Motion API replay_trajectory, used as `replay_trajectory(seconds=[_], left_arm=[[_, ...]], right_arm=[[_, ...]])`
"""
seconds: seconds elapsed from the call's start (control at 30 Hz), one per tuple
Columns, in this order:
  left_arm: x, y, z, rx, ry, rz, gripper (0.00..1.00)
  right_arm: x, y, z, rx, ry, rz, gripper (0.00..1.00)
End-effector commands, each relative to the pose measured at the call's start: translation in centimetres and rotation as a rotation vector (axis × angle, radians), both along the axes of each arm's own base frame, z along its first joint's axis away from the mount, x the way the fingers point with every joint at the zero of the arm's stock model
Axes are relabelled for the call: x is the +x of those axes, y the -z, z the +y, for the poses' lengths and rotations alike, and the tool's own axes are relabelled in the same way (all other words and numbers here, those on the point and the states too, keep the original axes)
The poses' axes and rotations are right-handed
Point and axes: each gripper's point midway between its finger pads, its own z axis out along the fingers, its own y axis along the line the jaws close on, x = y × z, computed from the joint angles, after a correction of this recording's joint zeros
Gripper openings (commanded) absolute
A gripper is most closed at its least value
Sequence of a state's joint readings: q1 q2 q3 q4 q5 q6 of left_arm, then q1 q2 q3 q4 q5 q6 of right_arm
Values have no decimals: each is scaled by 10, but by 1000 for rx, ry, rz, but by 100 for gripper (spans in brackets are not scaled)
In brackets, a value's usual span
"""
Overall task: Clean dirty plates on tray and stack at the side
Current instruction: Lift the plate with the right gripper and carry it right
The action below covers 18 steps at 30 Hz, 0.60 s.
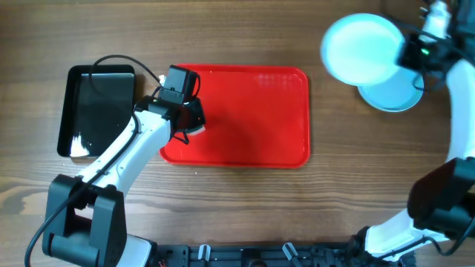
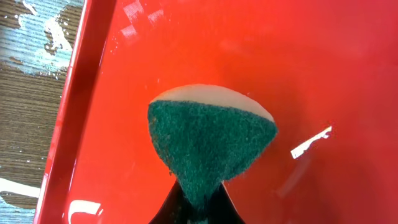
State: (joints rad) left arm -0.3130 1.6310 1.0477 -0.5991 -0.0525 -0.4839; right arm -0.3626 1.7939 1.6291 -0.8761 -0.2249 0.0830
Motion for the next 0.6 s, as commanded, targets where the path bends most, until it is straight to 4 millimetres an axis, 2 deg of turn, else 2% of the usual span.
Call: replay_trajectory(seconds=[0.0,0.07,0.13,0.23,0.33,0.4,0.47,0.57], left_arm=[[-1,3,-1,-6,6,10,4],[-1,3,-1,-6,6,9,4],[-1,3,-1,-6,6,9,5],[-1,3,-1,-6,6,8,5],[-1,3,-1,-7,6,8,5],[-1,3,-1,-7,6,8,4],[-1,3,-1,-7,6,9,4],[0,3,-1,-8,6,6,4]], right_arm=[[-33,36,-58,180,300,5,4],[-50,62,-91,218,442,-20,4],[-50,77,-103,221,452,-88,4],[-37,89,-98,211,438,-160,4],[-26,96,-87,212,404,-160,4],[-22,117,-76,231,391,-115,4],[-26,136,-81,220,435,-67,4],[-30,145,-86,195,453,-44,4]])
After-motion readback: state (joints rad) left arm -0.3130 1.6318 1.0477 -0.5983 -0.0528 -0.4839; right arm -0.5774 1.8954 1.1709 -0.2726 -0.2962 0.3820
